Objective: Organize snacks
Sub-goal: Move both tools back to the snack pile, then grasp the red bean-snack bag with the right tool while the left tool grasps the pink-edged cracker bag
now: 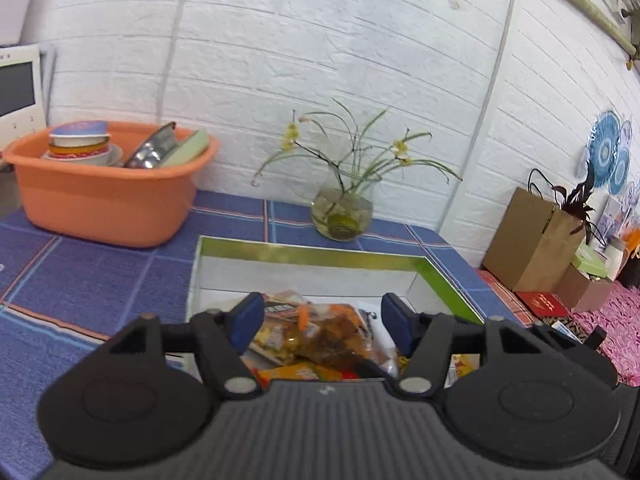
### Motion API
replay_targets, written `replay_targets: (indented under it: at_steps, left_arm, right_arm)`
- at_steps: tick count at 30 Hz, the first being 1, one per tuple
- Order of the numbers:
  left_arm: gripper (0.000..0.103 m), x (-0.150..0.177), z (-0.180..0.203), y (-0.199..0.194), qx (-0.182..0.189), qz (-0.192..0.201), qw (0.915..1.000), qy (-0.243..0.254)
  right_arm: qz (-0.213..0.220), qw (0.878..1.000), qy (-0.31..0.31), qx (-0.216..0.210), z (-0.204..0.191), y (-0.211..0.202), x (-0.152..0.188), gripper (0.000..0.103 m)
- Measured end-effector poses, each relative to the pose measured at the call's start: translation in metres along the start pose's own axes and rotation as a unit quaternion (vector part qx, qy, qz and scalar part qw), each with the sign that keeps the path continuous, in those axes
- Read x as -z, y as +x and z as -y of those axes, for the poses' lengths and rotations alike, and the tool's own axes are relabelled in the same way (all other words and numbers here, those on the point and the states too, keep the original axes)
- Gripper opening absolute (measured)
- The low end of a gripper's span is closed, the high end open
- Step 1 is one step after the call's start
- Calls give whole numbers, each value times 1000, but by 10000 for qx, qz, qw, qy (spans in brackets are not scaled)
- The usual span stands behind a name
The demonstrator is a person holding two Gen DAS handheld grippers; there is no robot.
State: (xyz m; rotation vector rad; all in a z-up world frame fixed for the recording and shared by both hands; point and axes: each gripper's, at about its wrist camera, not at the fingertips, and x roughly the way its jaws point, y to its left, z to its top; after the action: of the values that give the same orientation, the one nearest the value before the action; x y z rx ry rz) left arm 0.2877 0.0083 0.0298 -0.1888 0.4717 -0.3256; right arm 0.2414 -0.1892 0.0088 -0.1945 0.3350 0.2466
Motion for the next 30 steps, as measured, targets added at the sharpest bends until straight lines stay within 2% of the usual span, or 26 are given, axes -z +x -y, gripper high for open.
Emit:
replay_targets:
  at_steps: [4,7,10,14,17,20,24,28,29,30]
  left_arm:
    - [71,7,-15,-33,-179,156,9997,75]
    - [75,23,-35,-61,-440,240,9987,-28]
    - [77,45,-52,-78,-782,212,9965,-219]
    - [77,72,-65,-77,-846,-146,9958,-327]
    - [79,85,-65,-70,-647,-397,9966,-336]
    - [80,93,-61,-57,-621,-589,9960,-274]
    - [85,96,-56,-58,-646,-457,9966,-234]
    - [96,95,-50,-65,-546,-171,9983,-118]
    - [103,95,-49,-67,-503,-75,9986,-110]
    - [103,95,-47,-68,-426,12,9991,-81]
  right_arm:
    - [77,9985,508,-166,14,-39,1,103]
    - [284,9975,617,-216,21,-66,9,103]
    - [451,9976,517,-63,24,-98,27,103]
    - [356,9984,317,315,22,-135,59,103]
    - [178,9978,280,581,21,-142,80,103]
    - [-77,9976,250,633,22,-148,92,103]
    - [-410,9964,221,707,30,-127,96,103]
    - [-1108,9910,212,718,36,-98,107,103]
    - [-1236,9895,271,692,38,-95,109,103]
    - [-1246,9895,330,661,40,-94,110,103]
